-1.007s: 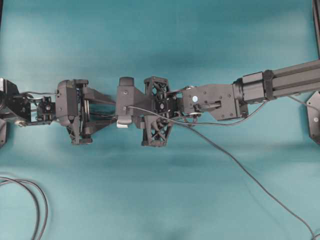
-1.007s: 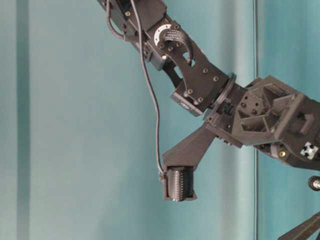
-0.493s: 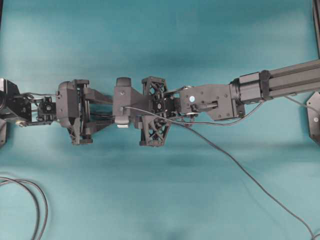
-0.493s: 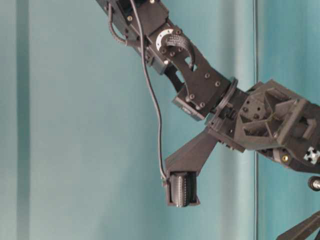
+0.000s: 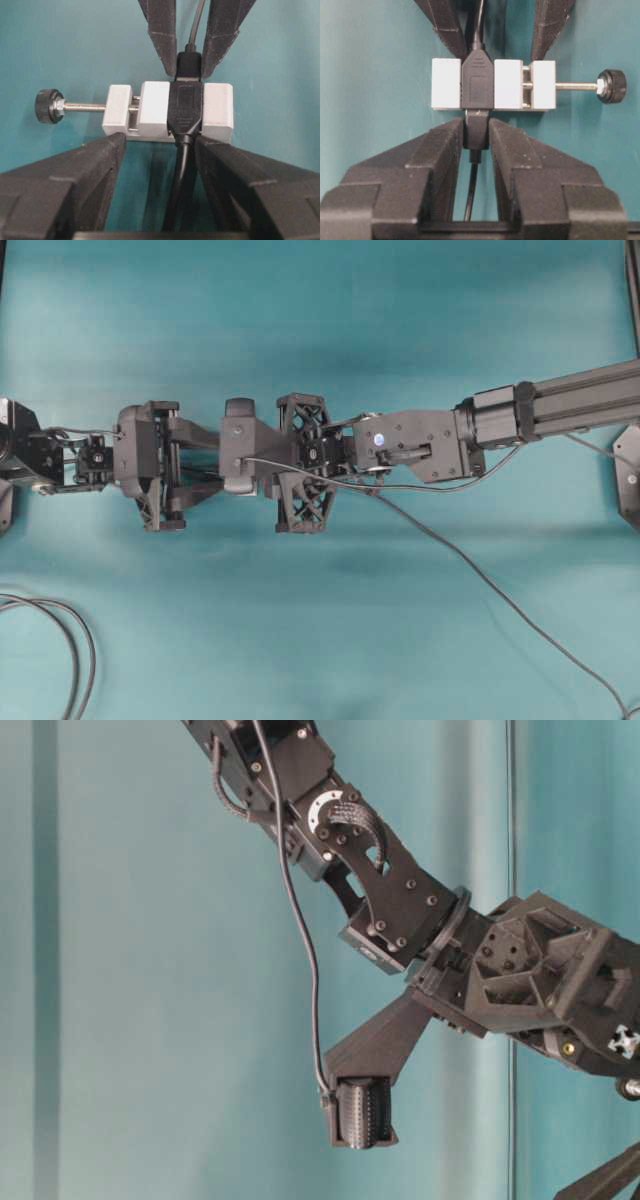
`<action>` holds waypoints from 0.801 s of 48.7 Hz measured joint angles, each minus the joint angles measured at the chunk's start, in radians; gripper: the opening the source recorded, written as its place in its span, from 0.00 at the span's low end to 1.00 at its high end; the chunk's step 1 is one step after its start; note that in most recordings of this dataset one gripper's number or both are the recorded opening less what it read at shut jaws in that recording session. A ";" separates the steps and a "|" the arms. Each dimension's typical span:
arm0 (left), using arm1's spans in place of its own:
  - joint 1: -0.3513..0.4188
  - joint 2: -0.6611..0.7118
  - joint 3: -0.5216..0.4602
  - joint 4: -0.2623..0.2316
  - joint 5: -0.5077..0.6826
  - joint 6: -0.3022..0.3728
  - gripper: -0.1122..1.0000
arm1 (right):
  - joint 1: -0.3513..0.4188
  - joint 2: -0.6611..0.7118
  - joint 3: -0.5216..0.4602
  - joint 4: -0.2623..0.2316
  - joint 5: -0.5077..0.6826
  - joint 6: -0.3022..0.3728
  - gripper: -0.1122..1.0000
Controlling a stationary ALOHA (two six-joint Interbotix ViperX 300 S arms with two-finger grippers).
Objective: Insert the USB cable into the female connector supported by the left arm.
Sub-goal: 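Push the plug leftward into the female connector with the right gripper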
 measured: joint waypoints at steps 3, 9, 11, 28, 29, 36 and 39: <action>-0.003 0.002 0.000 0.000 -0.002 0.000 0.77 | 0.000 0.002 -0.002 0.002 0.000 0.000 0.30; -0.005 0.002 -0.003 0.000 0.002 0.000 0.77 | 0.000 0.006 -0.005 0.002 0.000 -0.003 0.30; -0.005 0.000 -0.003 0.000 0.003 0.000 0.77 | 0.000 0.006 -0.006 0.002 0.000 -0.005 0.30; -0.006 -0.006 -0.012 -0.002 0.035 0.000 0.77 | 0.002 0.008 -0.009 0.002 0.000 -0.025 0.30; -0.006 -0.006 -0.014 -0.002 0.037 0.000 0.77 | 0.000 0.008 -0.011 0.000 0.002 -0.028 0.30; -0.008 -0.006 -0.015 0.000 0.038 0.000 0.77 | 0.002 0.009 -0.014 0.002 0.002 -0.037 0.30; -0.008 -0.006 -0.017 -0.002 0.038 0.000 0.77 | 0.002 0.009 -0.014 0.000 0.002 -0.040 0.30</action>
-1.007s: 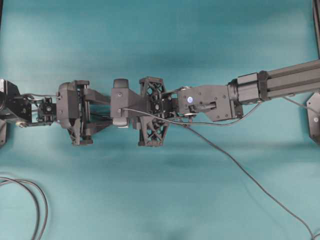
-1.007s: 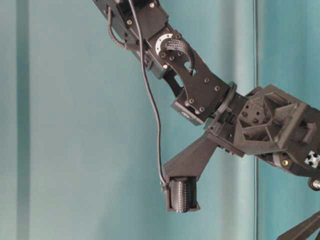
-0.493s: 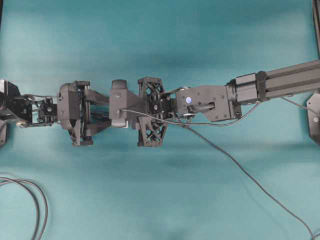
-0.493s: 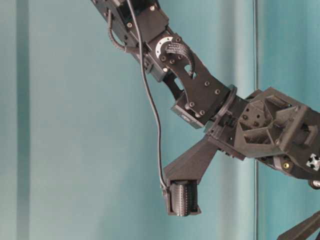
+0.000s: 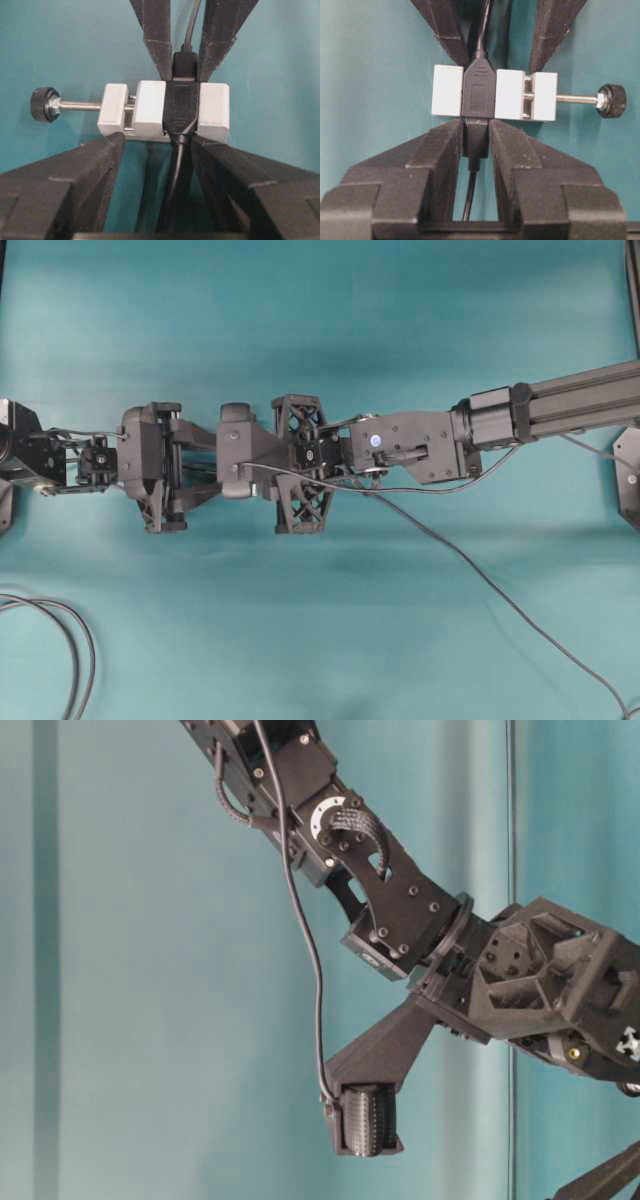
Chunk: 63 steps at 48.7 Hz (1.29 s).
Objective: Insert the USB cable into the female connector supported by the left arm.
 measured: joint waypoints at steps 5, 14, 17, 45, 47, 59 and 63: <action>0.000 0.000 0.000 0.002 0.002 0.002 0.77 | -0.002 0.000 0.000 0.002 0.000 -0.003 0.30; 0.000 0.000 0.000 0.002 0.000 0.002 0.77 | -0.002 0.002 -0.003 0.000 0.000 -0.008 0.30; 0.000 0.000 -0.002 0.002 0.000 0.000 0.77 | -0.002 0.000 -0.003 0.000 0.000 -0.008 0.30; -0.002 -0.002 -0.008 0.000 -0.006 0.002 0.77 | 0.006 0.000 -0.015 0.000 0.084 -0.003 0.36; -0.006 -0.002 -0.012 0.002 -0.006 0.002 0.77 | 0.005 0.000 -0.015 0.000 0.087 -0.002 0.48; -0.015 -0.002 -0.018 0.002 -0.006 0.002 0.77 | 0.018 0.000 -0.015 0.000 0.092 0.008 0.72; -0.017 -0.003 -0.015 0.002 -0.006 0.000 0.77 | 0.018 -0.002 -0.014 0.000 0.091 0.009 0.72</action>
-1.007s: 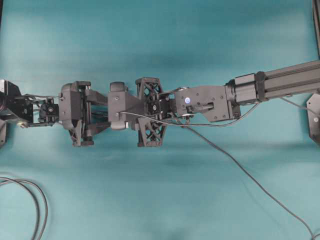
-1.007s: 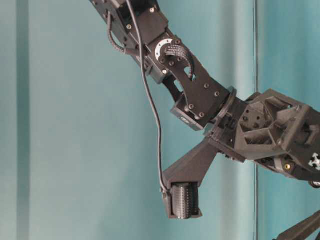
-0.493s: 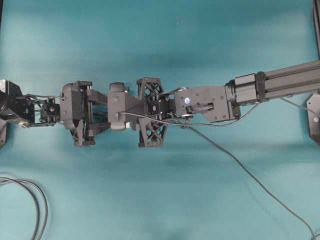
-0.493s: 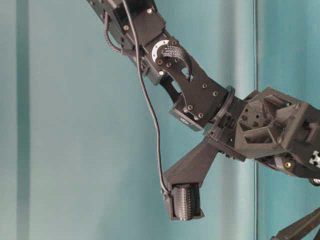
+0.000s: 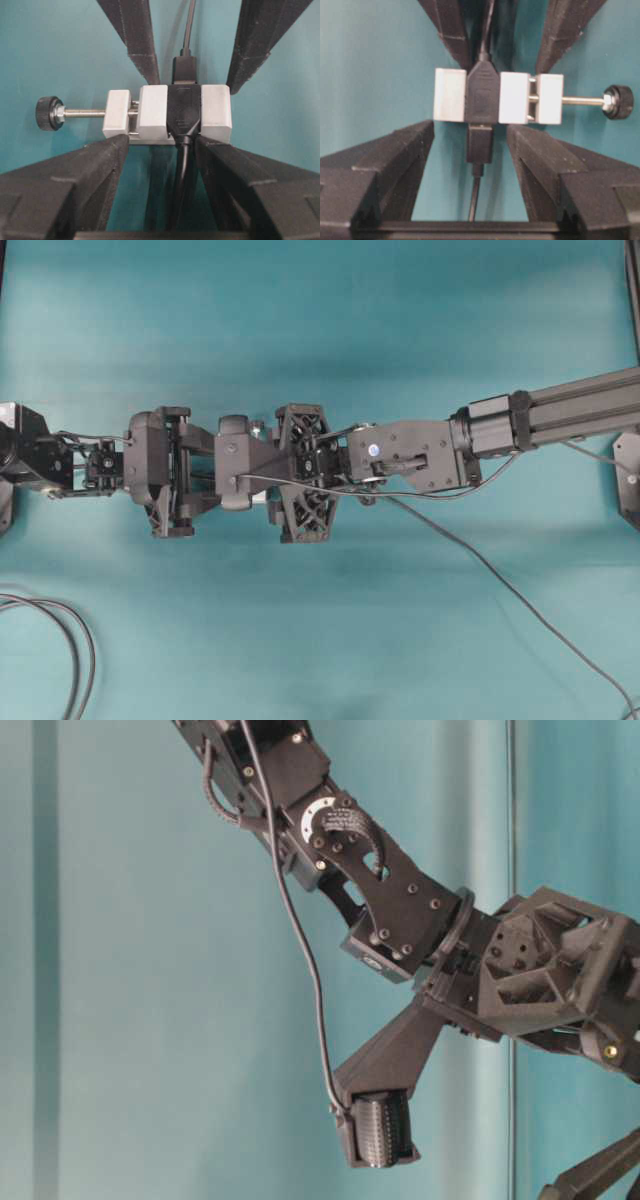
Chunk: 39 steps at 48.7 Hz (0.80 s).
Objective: Insert the USB cable into the female connector supported by the left arm.
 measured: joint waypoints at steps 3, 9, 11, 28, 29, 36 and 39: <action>-0.005 -0.008 0.008 0.000 -0.002 0.000 0.77 | 0.000 -0.014 0.014 0.000 0.000 -0.002 0.72; -0.023 -0.060 0.048 -0.002 -0.009 0.000 0.77 | -0.014 -0.081 0.064 0.000 0.000 0.002 0.72; -0.023 -0.078 0.063 -0.002 -0.009 0.000 0.77 | -0.020 -0.103 0.086 0.000 0.000 0.003 0.72; 0.006 -0.276 0.175 -0.008 0.077 0.000 0.77 | -0.035 -0.272 0.290 0.000 -0.003 0.008 0.72; 0.009 -0.291 0.179 -0.008 0.087 0.000 0.77 | -0.035 -0.284 0.301 0.000 -0.003 0.009 0.72; 0.029 -0.411 0.199 -0.008 0.156 0.000 0.77 | -0.040 -0.377 0.367 0.000 -0.020 0.035 0.72; 0.038 -0.466 0.202 -0.009 0.187 0.000 0.77 | -0.046 -0.419 0.393 0.000 -0.041 0.051 0.72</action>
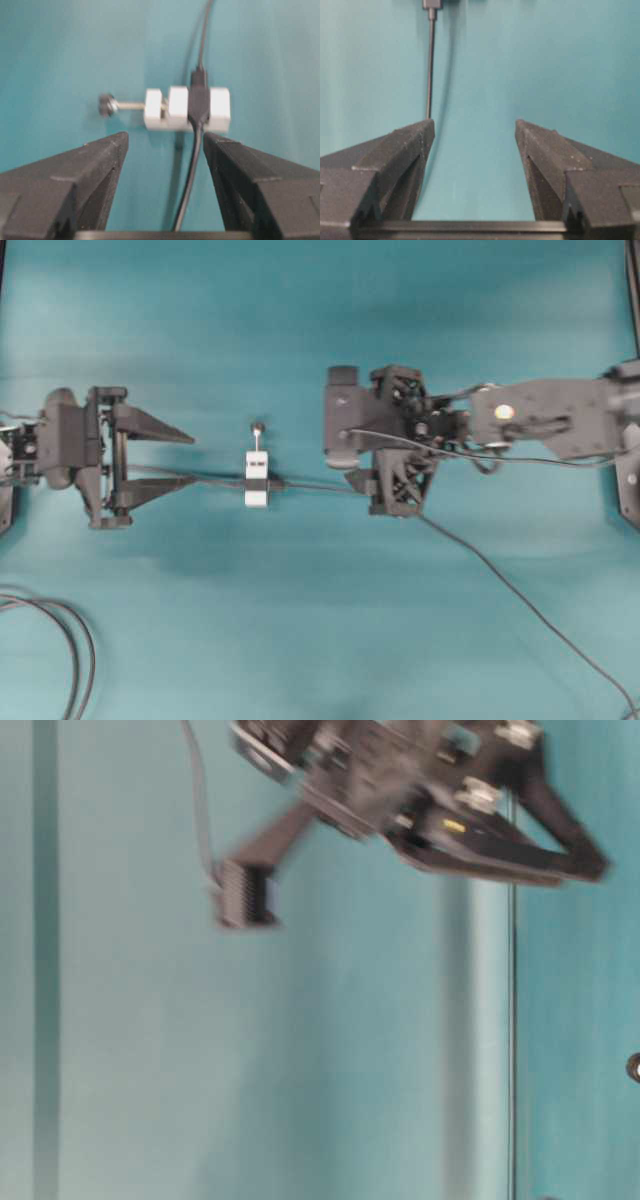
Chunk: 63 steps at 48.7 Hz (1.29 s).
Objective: Insert the USB cable into the female connector supported by the left arm.
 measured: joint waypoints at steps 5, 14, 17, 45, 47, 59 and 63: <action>0.014 -0.091 0.003 0.000 0.069 0.000 0.77 | -0.015 -0.064 0.046 0.000 -0.055 0.021 0.72; 0.023 -0.272 0.008 0.000 0.209 0.000 0.77 | -0.020 -0.170 0.127 0.000 -0.137 0.029 0.71; 0.025 -0.337 0.017 -0.002 0.252 0.000 0.77 | -0.025 -0.209 0.161 0.000 -0.169 0.028 0.71; 0.028 -0.841 0.049 0.000 0.583 -0.035 0.77 | -0.043 -0.515 0.592 0.000 -0.623 0.034 0.71; 0.026 -0.868 0.051 0.000 0.583 -0.035 0.77 | -0.043 -0.528 0.598 0.000 -0.624 0.034 0.71; 0.025 -0.962 0.066 -0.002 0.569 -0.035 0.77 | -0.043 -0.698 0.617 0.000 -0.624 0.031 0.71; 0.021 -0.963 0.066 0.000 0.540 -0.035 0.77 | -0.041 -0.801 0.635 0.000 -0.626 0.029 0.71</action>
